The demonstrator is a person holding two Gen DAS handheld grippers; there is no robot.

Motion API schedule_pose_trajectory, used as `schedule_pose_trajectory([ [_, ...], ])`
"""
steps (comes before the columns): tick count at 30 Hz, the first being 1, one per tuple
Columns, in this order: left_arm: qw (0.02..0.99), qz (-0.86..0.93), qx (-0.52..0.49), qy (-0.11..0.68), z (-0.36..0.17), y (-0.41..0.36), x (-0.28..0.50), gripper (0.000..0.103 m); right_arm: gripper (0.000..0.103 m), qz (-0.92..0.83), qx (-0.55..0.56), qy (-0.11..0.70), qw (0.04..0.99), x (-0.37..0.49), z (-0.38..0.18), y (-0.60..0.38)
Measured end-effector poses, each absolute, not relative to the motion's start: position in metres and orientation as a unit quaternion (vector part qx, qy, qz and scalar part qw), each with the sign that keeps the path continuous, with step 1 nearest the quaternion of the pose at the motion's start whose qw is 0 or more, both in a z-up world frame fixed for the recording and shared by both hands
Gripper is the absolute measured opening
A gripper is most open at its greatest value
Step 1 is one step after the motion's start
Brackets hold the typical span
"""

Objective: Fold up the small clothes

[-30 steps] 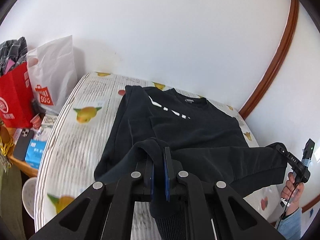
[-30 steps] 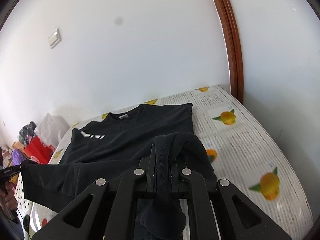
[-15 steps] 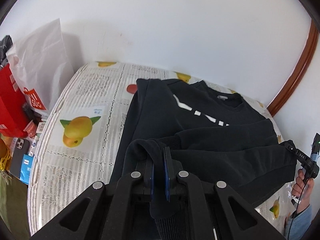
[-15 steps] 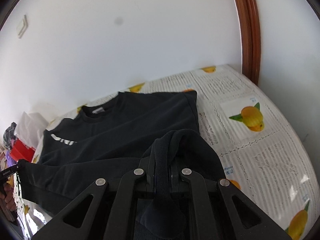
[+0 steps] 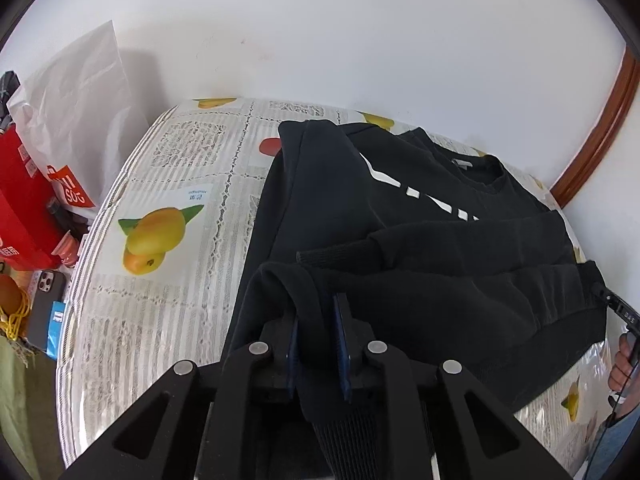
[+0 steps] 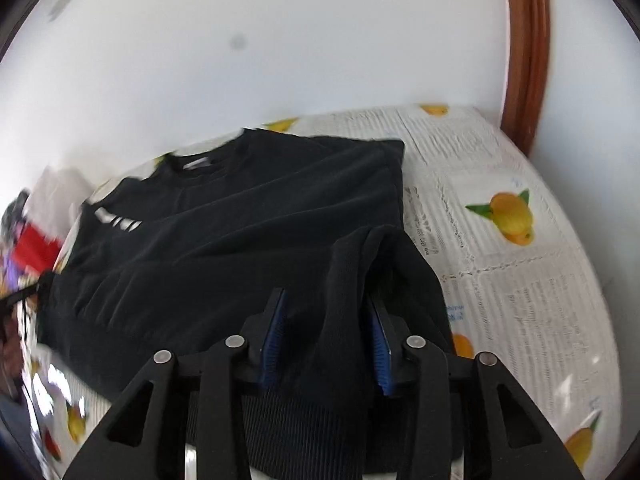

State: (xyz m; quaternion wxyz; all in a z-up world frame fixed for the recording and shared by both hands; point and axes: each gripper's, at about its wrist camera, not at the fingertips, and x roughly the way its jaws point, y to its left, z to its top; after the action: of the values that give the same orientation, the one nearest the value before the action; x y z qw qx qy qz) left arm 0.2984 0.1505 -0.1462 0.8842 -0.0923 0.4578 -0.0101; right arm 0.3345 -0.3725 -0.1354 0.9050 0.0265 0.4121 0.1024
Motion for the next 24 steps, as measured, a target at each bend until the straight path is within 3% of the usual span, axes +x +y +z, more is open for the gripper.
schedule_pose_trajectory([
  [7, 0.887, -0.015, -0.107, 0.448, -0.14, 0.164, 0.254, 0.043, 0.046, 0.065, 0.017, 0.371, 0.926, 0.271, -0.117, -0.411],
  [20, 0.87, -0.008, -0.136, 0.475, -0.181, 0.2, 0.241, 0.043, 0.046, 0.046, 0.142, 0.43, 0.891, 0.299, -0.171, -0.442],
  [21, 0.87, -0.01, -0.137, 0.474, -0.182, 0.199, 0.241, 0.043, 0.043, 0.049, 0.148, 0.435, 0.887, 0.303, -0.174, -0.441],
  [23, 0.872, -0.011, -0.142, 0.469, -0.184, 0.197, 0.242, 0.04, 0.028, 0.068, 0.16, 0.434, 0.884, 0.304, -0.175, -0.438],
  [24, 0.872, -0.013, -0.147, 0.467, -0.184, 0.196, 0.242, 0.031, 0.022, 0.07, 0.155, 0.431, 0.886, 0.304, -0.174, -0.435],
])
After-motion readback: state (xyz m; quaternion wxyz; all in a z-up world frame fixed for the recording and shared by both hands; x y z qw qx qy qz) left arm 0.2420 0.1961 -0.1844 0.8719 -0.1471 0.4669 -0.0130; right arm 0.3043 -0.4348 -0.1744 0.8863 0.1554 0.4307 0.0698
